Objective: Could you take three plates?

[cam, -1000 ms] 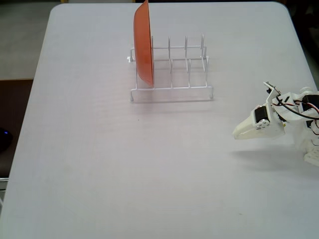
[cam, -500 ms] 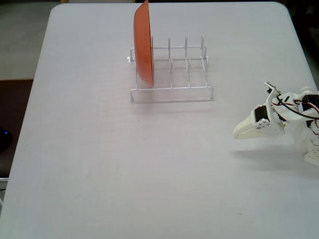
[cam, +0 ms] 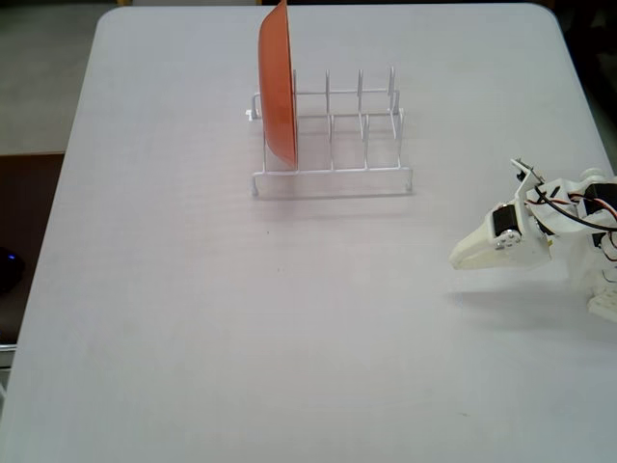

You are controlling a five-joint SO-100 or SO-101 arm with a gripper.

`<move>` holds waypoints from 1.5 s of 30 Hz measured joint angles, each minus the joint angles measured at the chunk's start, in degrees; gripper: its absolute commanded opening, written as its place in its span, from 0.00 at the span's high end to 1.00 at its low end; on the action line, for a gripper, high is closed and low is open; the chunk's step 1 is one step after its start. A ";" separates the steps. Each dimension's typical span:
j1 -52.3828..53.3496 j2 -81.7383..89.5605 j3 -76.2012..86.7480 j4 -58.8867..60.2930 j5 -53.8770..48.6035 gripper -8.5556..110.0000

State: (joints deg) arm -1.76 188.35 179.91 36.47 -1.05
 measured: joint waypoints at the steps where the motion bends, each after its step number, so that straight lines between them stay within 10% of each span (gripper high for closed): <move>1: 0.00 0.00 0.00 0.00 -0.18 0.93; 45: 0.00 0.00 0.00 0.26 0.97 0.93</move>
State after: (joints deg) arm -1.76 188.35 179.91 36.74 -0.09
